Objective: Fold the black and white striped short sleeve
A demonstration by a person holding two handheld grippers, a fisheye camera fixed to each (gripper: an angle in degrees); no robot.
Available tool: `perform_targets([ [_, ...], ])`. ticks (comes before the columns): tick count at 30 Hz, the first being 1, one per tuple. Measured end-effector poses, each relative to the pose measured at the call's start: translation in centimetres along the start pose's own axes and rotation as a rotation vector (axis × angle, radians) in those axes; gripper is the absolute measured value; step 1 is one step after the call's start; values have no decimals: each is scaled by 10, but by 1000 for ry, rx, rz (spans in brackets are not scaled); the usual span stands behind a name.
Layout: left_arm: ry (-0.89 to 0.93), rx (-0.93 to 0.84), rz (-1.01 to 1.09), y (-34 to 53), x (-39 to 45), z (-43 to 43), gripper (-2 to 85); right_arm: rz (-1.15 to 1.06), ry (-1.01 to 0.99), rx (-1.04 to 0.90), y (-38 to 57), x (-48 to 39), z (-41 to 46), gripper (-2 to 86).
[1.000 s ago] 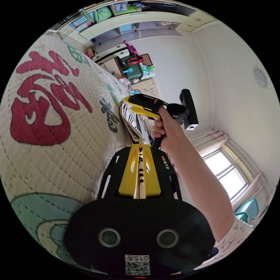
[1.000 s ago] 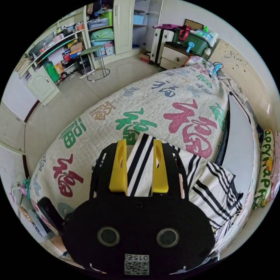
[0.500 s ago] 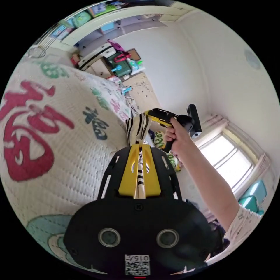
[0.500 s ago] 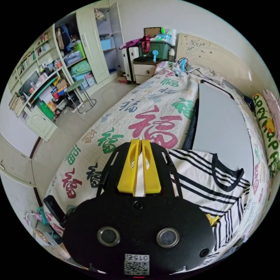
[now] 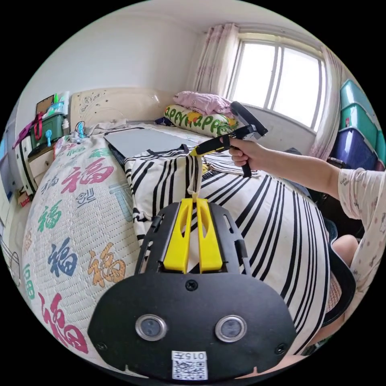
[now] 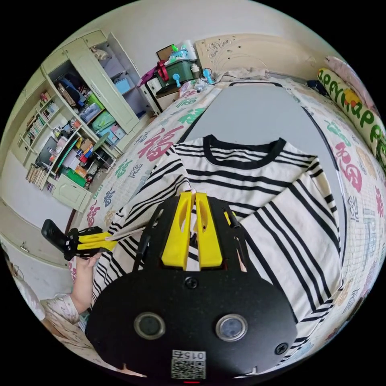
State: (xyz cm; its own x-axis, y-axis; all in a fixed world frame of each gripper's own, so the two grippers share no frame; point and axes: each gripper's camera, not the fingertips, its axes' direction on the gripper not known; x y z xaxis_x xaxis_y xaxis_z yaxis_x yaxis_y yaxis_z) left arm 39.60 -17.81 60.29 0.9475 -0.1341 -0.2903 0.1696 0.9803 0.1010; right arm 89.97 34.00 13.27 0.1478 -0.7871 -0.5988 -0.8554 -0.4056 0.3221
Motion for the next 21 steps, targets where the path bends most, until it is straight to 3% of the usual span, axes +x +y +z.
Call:
perform_targets([
  [9, 43, -40, 146, -56, 22, -9, 23, -10, 135, 8, 8, 32, -38, 72],
  [16, -141, 48, -110, -72, -40, -53, 66, -226, 114, 64, 23, -12, -97, 89],
  [21, -168, 36, -214, -85, -67, -57, 72, -200, 82, 57, -3, 2, -107, 111],
])
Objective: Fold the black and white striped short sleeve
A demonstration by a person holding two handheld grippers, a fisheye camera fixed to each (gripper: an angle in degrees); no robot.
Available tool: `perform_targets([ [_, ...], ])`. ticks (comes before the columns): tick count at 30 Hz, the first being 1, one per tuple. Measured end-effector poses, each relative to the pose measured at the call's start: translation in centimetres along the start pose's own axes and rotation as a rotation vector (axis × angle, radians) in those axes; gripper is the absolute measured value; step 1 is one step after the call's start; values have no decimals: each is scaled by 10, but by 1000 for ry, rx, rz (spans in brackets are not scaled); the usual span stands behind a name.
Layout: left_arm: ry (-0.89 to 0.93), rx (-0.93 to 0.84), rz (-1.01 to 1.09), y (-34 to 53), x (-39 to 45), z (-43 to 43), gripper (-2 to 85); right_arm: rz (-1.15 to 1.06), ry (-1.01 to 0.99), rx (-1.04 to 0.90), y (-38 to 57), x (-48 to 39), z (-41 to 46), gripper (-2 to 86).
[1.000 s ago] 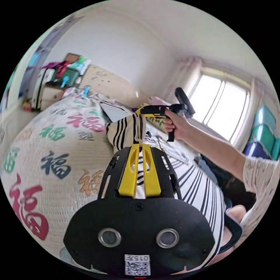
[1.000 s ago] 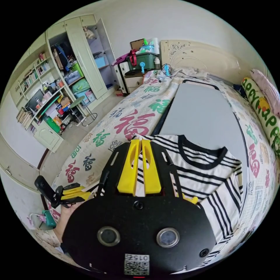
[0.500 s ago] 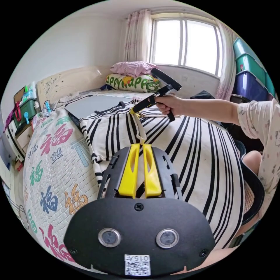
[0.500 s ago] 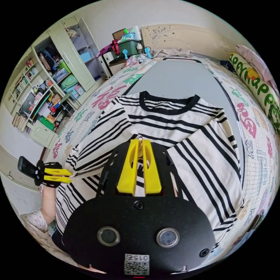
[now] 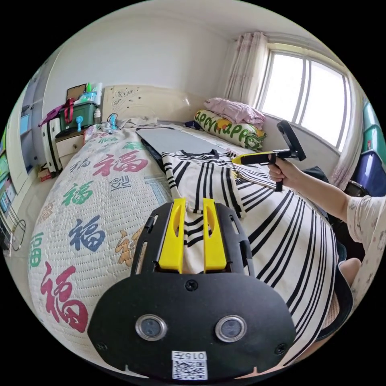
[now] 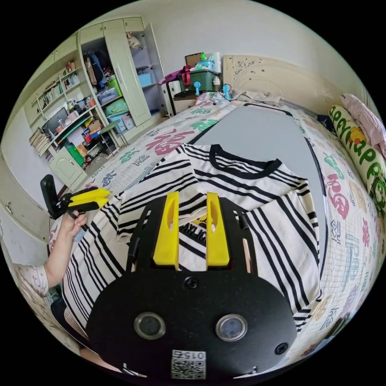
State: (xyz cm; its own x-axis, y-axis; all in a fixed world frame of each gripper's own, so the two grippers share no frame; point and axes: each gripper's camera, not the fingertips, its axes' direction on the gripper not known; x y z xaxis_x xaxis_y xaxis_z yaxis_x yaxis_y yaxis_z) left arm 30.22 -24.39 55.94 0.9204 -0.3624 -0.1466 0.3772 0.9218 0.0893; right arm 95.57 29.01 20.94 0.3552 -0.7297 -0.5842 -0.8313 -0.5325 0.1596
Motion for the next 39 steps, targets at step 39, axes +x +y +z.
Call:
perform_targets([
  [39, 119, -86, 250, -84, 37, 19, 73, 118, -168, -111, -106, -57, -107, 56],
])
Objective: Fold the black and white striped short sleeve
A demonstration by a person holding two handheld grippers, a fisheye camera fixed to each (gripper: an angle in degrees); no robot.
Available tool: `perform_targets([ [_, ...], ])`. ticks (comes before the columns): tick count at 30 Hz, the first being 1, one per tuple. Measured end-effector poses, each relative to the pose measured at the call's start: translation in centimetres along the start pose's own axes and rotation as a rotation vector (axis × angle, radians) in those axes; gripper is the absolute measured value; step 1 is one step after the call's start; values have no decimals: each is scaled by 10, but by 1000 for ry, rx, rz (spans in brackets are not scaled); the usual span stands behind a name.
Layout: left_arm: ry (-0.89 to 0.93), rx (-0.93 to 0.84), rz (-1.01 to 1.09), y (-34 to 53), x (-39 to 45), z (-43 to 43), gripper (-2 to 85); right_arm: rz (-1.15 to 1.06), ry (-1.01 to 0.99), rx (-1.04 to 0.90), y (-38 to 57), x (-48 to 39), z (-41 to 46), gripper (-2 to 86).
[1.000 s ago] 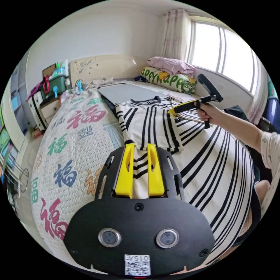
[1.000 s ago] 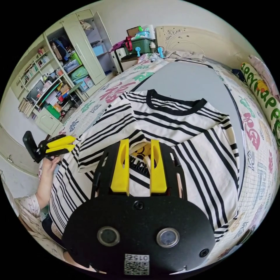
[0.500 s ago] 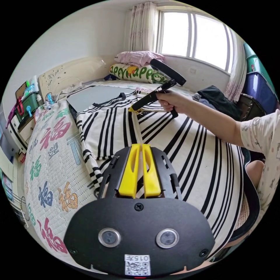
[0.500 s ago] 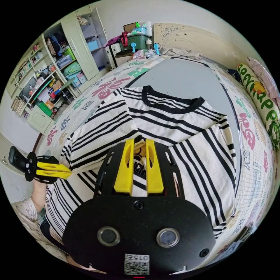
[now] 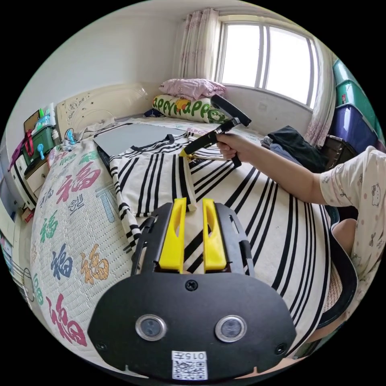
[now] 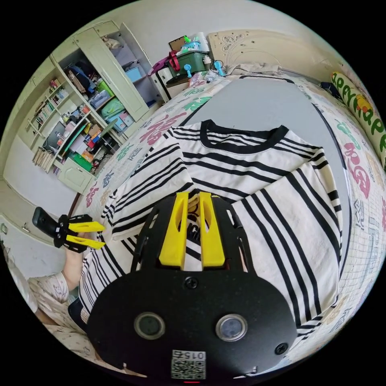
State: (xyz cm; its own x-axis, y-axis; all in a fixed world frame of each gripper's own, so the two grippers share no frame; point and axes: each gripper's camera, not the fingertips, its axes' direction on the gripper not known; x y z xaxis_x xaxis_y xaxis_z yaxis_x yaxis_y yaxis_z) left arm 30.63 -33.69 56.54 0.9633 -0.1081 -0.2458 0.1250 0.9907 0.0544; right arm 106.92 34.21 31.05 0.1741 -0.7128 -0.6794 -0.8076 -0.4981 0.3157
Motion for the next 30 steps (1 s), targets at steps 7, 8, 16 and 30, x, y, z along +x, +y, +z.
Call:
perform_targets([
  [7, -10, -94, 7, -1, -7, 25, 76, 24, -19, -6, -14, -39, -6, 48],
  [8, -20, -105, 10, 0, -6, 27, 69, 18, 1, -7, -15, -46, -5, 49],
  [16, -79, -62, 105, 18, 3, 16, -4, -12, 85, -11, -26, -119, 3, 12],
  [30, -80, -138, 147, 61, -8, 41, -7, -29, 140, -13, -43, -229, 21, 1],
])
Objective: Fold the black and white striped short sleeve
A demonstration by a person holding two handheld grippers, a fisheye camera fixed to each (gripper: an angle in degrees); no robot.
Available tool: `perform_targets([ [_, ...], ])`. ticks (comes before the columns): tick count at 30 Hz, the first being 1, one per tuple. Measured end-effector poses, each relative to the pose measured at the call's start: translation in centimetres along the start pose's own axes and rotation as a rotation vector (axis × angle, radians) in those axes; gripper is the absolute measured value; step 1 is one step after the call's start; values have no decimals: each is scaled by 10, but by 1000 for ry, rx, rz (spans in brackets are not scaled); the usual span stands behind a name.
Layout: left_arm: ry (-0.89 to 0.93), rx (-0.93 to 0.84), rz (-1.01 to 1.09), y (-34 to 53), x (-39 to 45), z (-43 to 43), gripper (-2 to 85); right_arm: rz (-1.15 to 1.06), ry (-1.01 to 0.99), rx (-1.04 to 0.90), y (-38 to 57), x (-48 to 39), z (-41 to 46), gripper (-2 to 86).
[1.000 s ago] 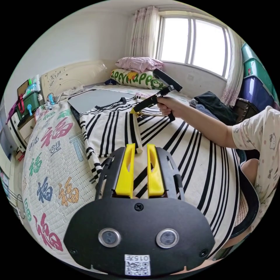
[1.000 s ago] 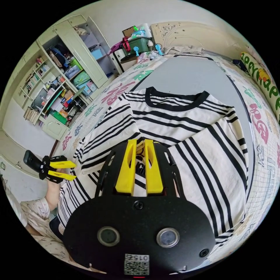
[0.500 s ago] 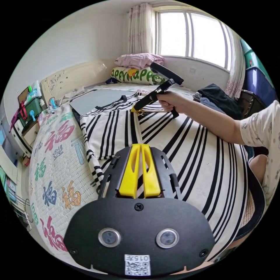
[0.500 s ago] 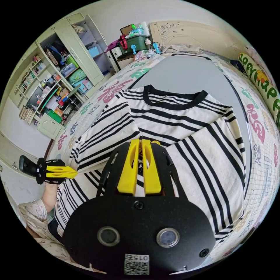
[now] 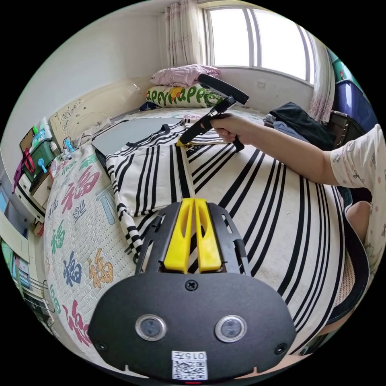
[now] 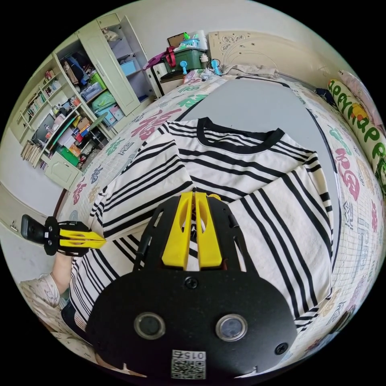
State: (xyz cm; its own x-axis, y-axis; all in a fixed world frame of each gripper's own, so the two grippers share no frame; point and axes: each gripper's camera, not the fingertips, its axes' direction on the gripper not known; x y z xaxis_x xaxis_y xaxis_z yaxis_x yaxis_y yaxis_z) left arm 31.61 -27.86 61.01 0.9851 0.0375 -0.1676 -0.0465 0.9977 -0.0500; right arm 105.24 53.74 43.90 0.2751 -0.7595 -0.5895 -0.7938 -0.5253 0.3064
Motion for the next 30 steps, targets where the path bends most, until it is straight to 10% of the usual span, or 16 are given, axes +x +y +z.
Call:
perform_targets([
  [10, 120, 136, -231, 69, -74, -18, 0, 71, -235, 53, -14, -13, -46, 17],
  [16, -136, 99, -375, 52, -167, -32, 38, 79, 101, 244, -21, 12, -142, 70],
  [30, -97, 91, -785, 21, -288, 109, 141, 226, 99, 115, -78, 3, -76, 138],
])
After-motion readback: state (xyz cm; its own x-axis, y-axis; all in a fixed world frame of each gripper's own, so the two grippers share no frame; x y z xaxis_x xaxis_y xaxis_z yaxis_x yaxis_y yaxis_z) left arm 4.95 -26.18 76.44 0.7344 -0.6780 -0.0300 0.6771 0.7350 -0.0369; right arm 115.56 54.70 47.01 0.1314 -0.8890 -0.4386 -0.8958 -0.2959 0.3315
